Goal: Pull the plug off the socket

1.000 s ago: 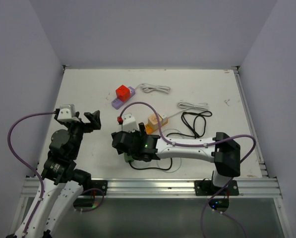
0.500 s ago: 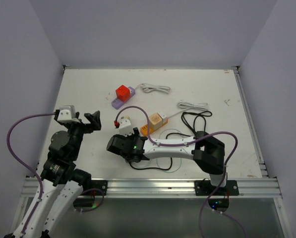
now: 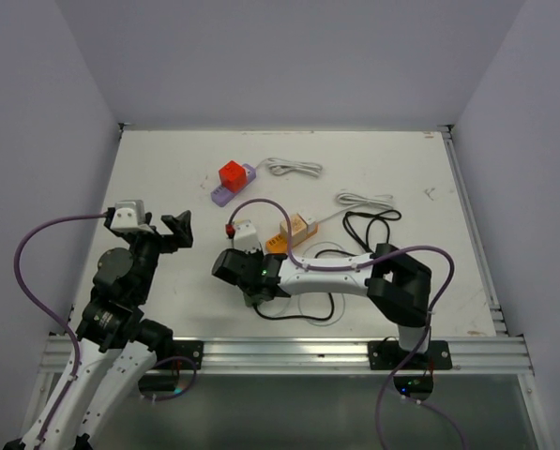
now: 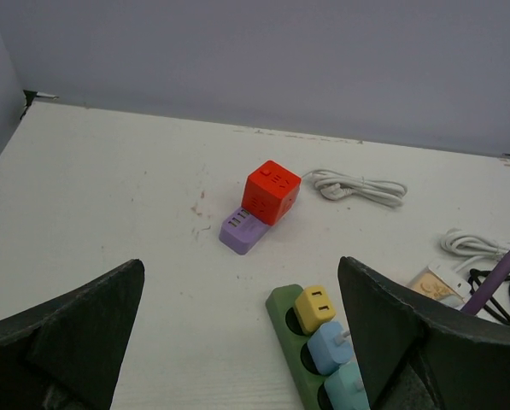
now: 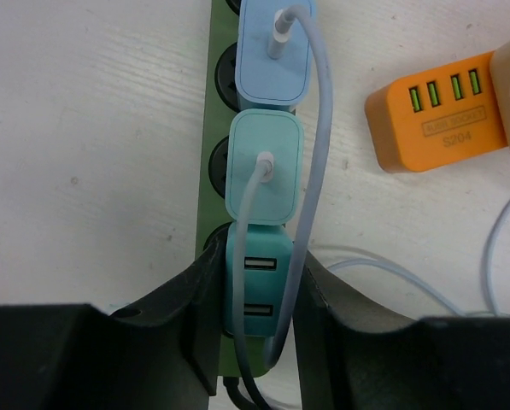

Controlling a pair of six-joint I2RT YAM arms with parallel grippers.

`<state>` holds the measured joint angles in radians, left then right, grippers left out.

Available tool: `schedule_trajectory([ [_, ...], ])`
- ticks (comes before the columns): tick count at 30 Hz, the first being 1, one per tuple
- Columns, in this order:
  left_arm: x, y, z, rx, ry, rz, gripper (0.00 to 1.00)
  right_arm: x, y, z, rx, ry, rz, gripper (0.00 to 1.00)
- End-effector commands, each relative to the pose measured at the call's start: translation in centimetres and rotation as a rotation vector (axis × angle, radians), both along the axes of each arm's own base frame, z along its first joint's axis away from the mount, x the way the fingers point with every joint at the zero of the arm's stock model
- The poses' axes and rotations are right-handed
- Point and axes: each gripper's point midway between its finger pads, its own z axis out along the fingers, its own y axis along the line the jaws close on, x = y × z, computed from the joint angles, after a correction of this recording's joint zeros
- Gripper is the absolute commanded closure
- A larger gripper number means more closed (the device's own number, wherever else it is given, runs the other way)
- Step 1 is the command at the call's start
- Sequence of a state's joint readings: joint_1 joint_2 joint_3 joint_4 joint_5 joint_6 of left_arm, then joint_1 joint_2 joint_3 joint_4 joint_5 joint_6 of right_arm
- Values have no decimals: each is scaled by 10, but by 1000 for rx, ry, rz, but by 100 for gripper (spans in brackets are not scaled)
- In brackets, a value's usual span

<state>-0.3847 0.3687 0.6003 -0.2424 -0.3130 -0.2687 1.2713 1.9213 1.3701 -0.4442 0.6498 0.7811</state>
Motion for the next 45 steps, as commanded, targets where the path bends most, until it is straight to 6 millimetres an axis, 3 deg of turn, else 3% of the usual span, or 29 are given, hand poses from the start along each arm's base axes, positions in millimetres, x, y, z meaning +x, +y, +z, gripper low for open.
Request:
schedule_trajectory([
  [1,-1,1,10,11,-29,1,0,-2,-16,32,-10,-27,86,89],
  [5,0,-4,9,15,-22,-20,0,-4,-46,42,-68,-39,162,99],
  [9,1,-4,6,17,-10,-19,0,-13,-65,40,-56,-51,311,100],
  [12,4,-14,1,11,17,-62,0,-24,-67,50,-33,-71,431,100],
  [13,5,-18,-1,5,31,-78,0,-27,-74,43,-50,-66,460,100],
  [15,9,-34,-3,-7,76,-144,0,-32,-76,48,-38,-91,511,100],
  [21,7,-91,-21,-108,180,-418,1,-45,-94,30,-3,-110,594,100],
  [22,6,-97,-14,-168,147,-440,1,-45,-96,28,3,-105,593,100],
  [23,3,-103,-31,-194,178,-468,1,-44,-97,27,10,-101,594,100],
  [25,2,-112,-29,-264,133,-508,2,-48,-97,23,34,-89,602,100],
  [26,-1,-116,-50,-271,165,-531,4,-48,-96,22,44,-86,602,100],
  [31,-1,-120,-89,-259,199,-535,7,-54,-91,13,83,-47,628,100],
  [38,2,-134,-117,-216,229,-524,7,-58,-90,7,94,-17,650,100],
  [42,-5,-161,-126,-144,231,-578,7,-58,-84,9,114,-21,658,100],
  [44,0,-162,-134,-80,227,-528,7,-58,-84,9,113,-18,663,100],
  [45,-6,-170,-139,-50,236,-544,7,-58,-84,9,114,-17,665,100],
])
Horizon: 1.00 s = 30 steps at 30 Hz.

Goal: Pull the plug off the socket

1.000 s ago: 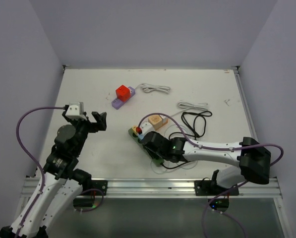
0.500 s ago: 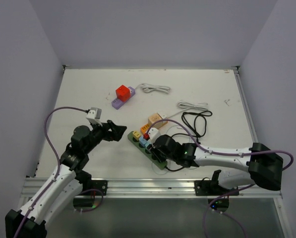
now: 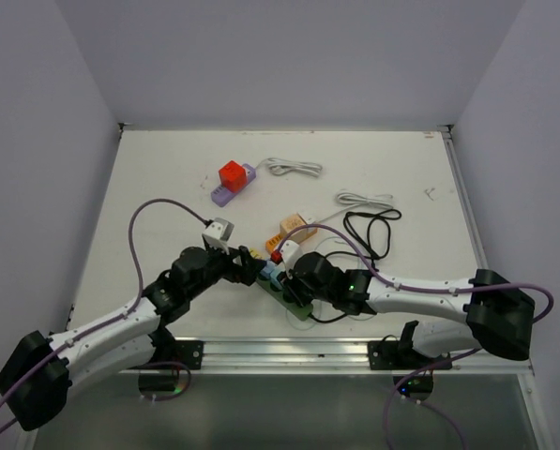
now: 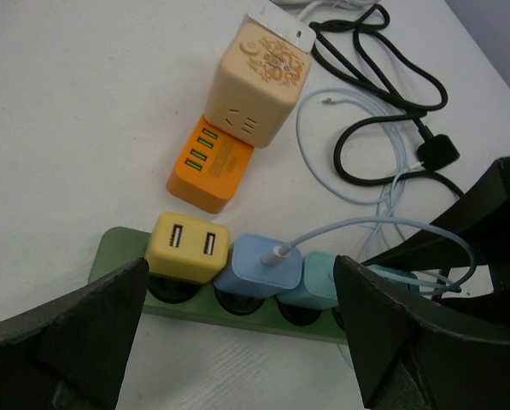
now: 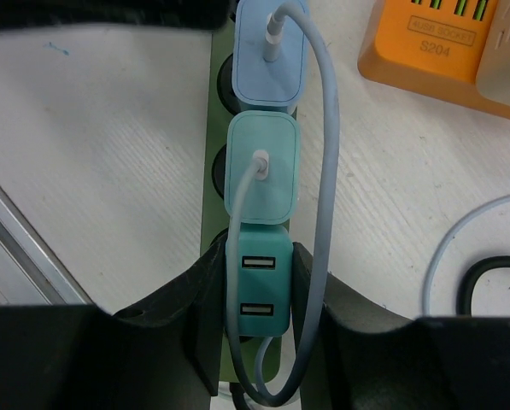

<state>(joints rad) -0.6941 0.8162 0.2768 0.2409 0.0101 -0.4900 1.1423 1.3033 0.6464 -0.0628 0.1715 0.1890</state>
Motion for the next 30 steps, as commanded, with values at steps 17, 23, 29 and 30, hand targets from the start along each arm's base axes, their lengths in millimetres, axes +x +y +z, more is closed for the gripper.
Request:
schedule_trajectory([
  [17,20,-25,2,188,-233,85,7,-10,15,9,97,31,72,100],
  [23,9,-36,-9,179,-261,49,8,-9,17,16,105,24,74,100],
  [29,0,-38,-38,174,-193,64,13,-11,18,19,97,35,89,100],
  [30,-3,-35,-45,166,-171,71,14,-12,18,19,97,43,95,100],
])
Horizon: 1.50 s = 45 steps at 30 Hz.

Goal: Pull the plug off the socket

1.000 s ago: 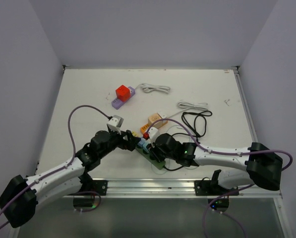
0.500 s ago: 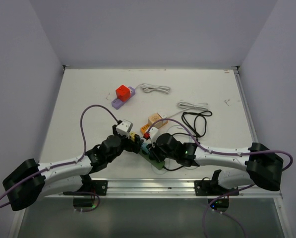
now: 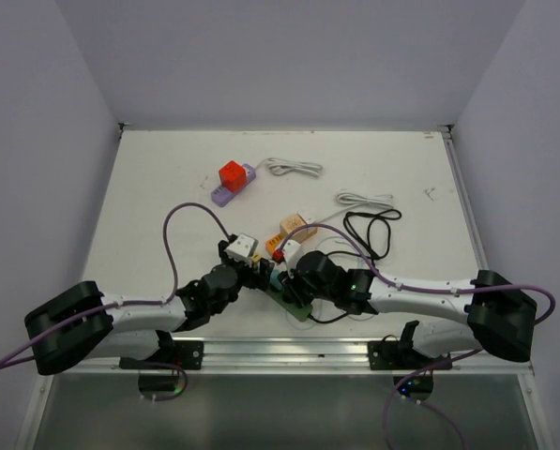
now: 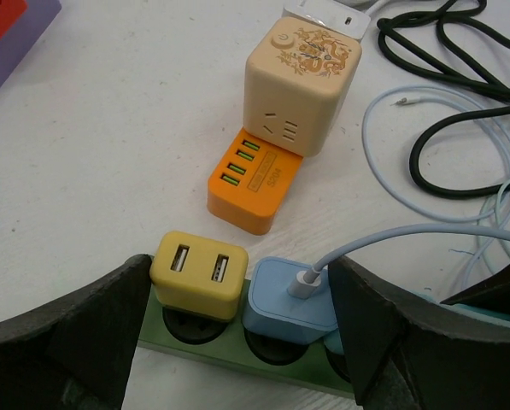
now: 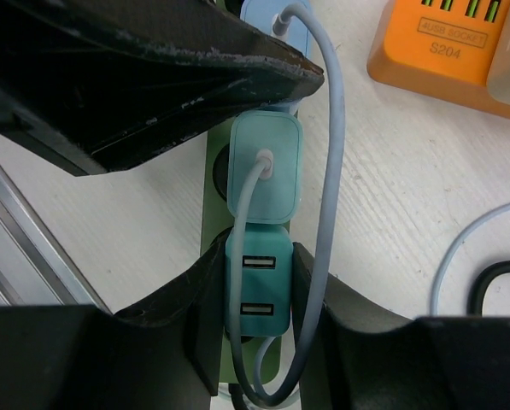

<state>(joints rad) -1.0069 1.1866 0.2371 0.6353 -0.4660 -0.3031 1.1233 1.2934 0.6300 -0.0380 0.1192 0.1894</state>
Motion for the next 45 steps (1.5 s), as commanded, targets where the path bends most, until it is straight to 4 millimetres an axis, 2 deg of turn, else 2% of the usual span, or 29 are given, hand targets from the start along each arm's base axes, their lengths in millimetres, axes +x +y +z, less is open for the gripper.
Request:
schedule_trajectory([
  [1,-11,-7,-9,-88,35,-1,15,-12,17,19,68,30,83,100],
  [3,-16,-4,-19,-97,53,12,15,-9,17,20,85,46,70,100],
  [4,-16,-1,-21,-98,55,28,15,-16,20,20,105,84,104,100],
  [8,-22,5,-32,-95,73,56,16,-23,20,19,148,143,124,100],
  [12,-28,13,-44,-77,89,69,16,-23,21,16,145,166,126,100],
  [17,-29,19,-53,-51,101,86,16,0,11,10,52,67,16,100],
  [18,-29,19,-54,-49,102,88,16,6,7,11,16,0,-33,100],
  [24,-28,21,-66,-9,117,102,16,5,8,12,-74,-109,-56,100],
  [25,-27,20,-67,-2,120,104,16,10,8,17,-92,-146,-77,100],
  [30,-28,19,-75,13,142,110,16,7,6,15,-175,-205,-96,100],
  [35,-31,18,-82,27,165,100,16,10,1,21,-235,-279,-140,100],
  [38,-31,19,-87,48,176,103,16,5,4,19,-249,-284,-134,100],
  [43,-33,20,-93,60,193,107,16,0,8,17,-214,-243,-133,100],
  [45,-34,22,-94,50,199,111,16,-9,16,27,-137,-208,-94,100],
])
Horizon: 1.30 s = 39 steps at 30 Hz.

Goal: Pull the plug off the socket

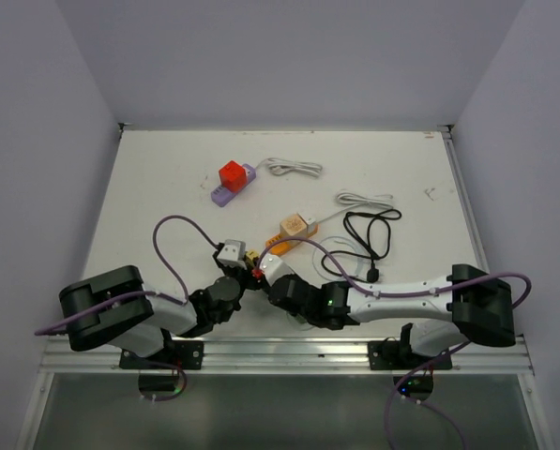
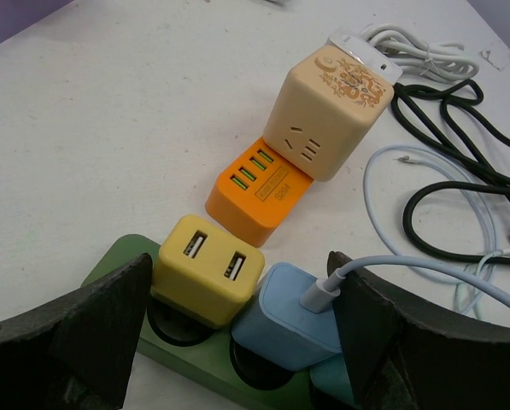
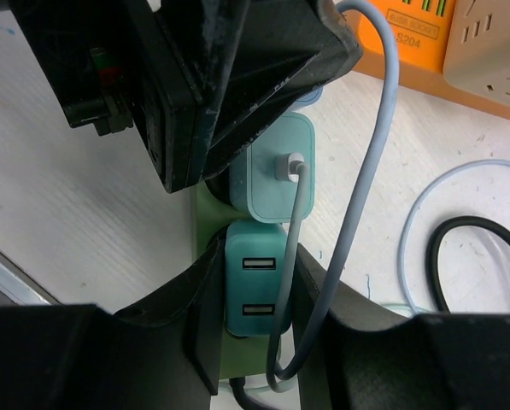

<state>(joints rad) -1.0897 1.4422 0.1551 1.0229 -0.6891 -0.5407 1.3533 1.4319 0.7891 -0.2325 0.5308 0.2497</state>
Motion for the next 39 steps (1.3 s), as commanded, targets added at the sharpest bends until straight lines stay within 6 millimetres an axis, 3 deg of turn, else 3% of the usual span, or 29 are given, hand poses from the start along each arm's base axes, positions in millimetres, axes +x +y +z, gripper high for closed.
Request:
schedule_trajectory([
  [1,-35,22,-75,245,196,-101,16,-3,9,22,102,1,25,100],
  [2,-37,24,-76,235,199,-100,16,1,9,36,168,11,23,100],
  [3,-38,25,-76,228,200,-98,16,-8,13,35,203,68,67,100],
  [5,-40,28,-77,213,200,-95,16,-3,8,42,296,120,55,100],
  [13,-43,32,-86,207,216,-90,16,-1,0,40,437,282,42,100],
  [19,-45,34,-93,220,234,-93,17,9,-4,34,341,251,2,100],
  [20,-45,34,-94,224,237,-93,17,3,-7,29,293,244,2,100],
  [21,-46,35,-95,228,238,-91,17,11,-11,31,265,186,-38,100],
  [29,-45,34,-113,317,286,-88,17,8,-13,29,4,16,-110,100],
  [33,-47,34,-118,324,302,-93,17,7,-14,29,14,12,-124,100],
  [39,-49,36,-119,318,310,-88,17,-8,-6,42,202,120,-91,100],
])
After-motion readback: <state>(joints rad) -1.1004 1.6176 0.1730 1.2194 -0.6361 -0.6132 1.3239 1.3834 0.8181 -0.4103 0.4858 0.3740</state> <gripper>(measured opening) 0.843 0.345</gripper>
